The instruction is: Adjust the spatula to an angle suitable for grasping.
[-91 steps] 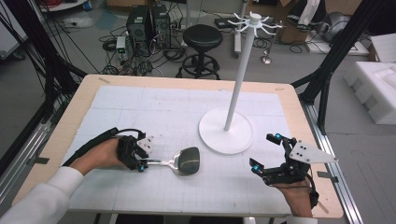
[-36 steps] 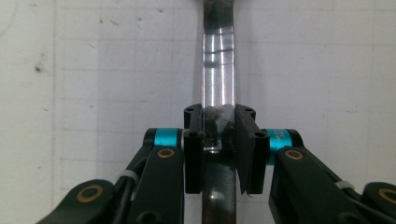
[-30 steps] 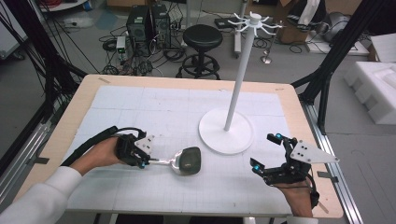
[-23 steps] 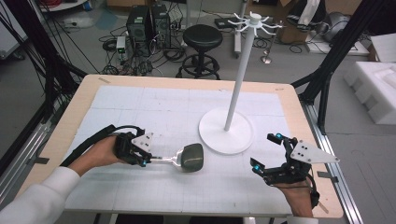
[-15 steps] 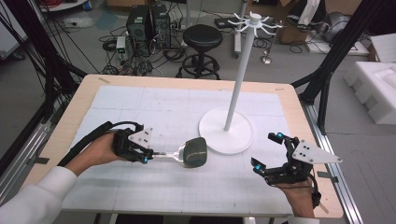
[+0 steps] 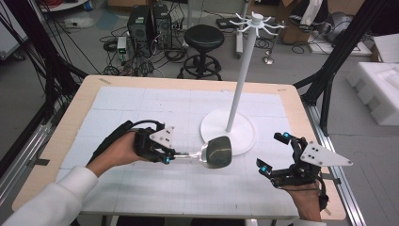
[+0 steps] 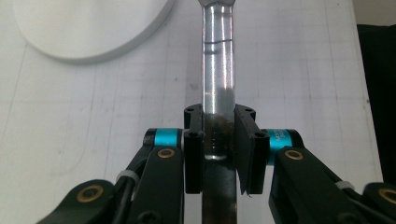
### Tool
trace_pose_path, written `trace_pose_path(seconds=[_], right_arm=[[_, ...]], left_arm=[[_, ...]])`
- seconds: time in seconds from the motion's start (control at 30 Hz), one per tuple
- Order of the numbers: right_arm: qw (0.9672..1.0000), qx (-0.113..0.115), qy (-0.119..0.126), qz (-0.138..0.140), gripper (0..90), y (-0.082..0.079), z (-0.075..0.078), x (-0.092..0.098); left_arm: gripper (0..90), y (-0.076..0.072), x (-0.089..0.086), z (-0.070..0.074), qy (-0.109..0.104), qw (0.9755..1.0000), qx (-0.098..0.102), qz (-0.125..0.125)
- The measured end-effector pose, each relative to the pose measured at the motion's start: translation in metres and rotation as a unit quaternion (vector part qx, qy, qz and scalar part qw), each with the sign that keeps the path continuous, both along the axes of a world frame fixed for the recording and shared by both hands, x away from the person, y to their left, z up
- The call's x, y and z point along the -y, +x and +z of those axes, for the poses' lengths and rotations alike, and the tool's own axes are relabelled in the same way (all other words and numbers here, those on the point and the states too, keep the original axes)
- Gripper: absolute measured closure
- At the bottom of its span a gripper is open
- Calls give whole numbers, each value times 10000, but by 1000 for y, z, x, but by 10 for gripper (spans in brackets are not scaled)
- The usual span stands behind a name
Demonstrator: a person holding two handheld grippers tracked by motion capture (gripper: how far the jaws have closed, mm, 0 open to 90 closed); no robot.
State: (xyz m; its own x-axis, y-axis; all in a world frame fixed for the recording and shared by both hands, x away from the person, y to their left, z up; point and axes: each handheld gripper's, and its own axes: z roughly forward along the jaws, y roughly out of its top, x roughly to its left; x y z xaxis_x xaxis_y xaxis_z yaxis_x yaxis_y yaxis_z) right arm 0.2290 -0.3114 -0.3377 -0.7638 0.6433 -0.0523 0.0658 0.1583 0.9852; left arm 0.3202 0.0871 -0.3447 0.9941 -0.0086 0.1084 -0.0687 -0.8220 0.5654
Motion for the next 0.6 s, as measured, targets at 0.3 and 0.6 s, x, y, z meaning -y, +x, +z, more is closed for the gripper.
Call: trace_pose_path(seconds=[0.3, 0.6], right_arm=[[10000, 60, 78, -7, 14, -2, 4, 6], [9999, 85, 84, 27, 14, -3, 6, 8]], left_arm=[[750, -3, 38, -6, 27, 9997, -149, -215], [750, -7, 62, -14, -82, 9991, -246, -332]])
